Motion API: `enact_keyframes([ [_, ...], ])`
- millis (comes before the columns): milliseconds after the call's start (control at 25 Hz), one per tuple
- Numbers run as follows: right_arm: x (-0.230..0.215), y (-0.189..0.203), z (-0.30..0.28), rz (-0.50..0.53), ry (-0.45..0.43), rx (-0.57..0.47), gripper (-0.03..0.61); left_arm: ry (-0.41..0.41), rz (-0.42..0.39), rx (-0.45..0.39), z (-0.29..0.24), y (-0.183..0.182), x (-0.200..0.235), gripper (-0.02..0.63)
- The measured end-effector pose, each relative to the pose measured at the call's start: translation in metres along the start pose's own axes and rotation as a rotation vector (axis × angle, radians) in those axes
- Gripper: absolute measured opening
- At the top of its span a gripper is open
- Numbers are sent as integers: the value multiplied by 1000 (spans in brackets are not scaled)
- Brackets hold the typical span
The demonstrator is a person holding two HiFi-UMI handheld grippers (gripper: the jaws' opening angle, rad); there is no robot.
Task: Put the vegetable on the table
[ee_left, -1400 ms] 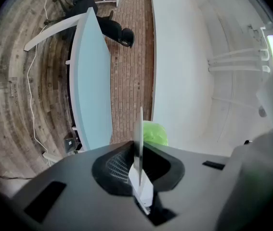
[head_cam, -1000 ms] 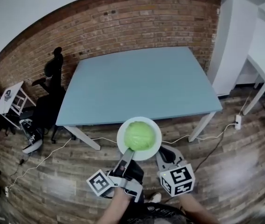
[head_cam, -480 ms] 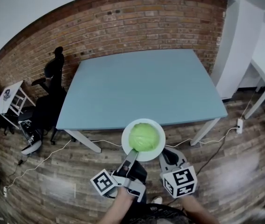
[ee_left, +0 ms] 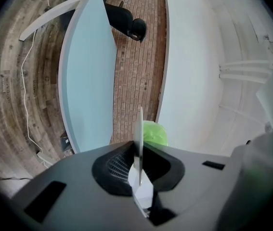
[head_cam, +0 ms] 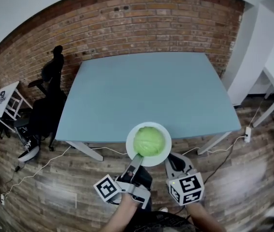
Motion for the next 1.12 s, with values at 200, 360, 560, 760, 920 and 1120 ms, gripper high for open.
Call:
enact_keyframes([
  [200,1,-9,-29,10,10,12,9,-4,23,-2,-14,-28,6,28],
  [360,1,-18,-51,17,13,20,9,0,27,4,-26,-50,8,28],
  [560,8,-26,-76,27,17,35,9,-1,38,2,-34,-77,10,28],
  [760,15,-36,-97,33,20,37,9,1,47,3,-39,-100,11,28],
  [920,21,-43,-109,31,27,30,9,-7,48,5,-39,-115,12,28],
  [1120,26,-44,-120,28,18,36,9,-10,58,-6,-37,-126,14,29],
])
Point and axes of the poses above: the fingertips, and each gripper's own axes: z backward along the fingers, x to its left, y out of its underside, the point moved 3 cm from there along z, backward along the fingers, and after that the axes turned 2 degrees about x, right-handed, at the moved point
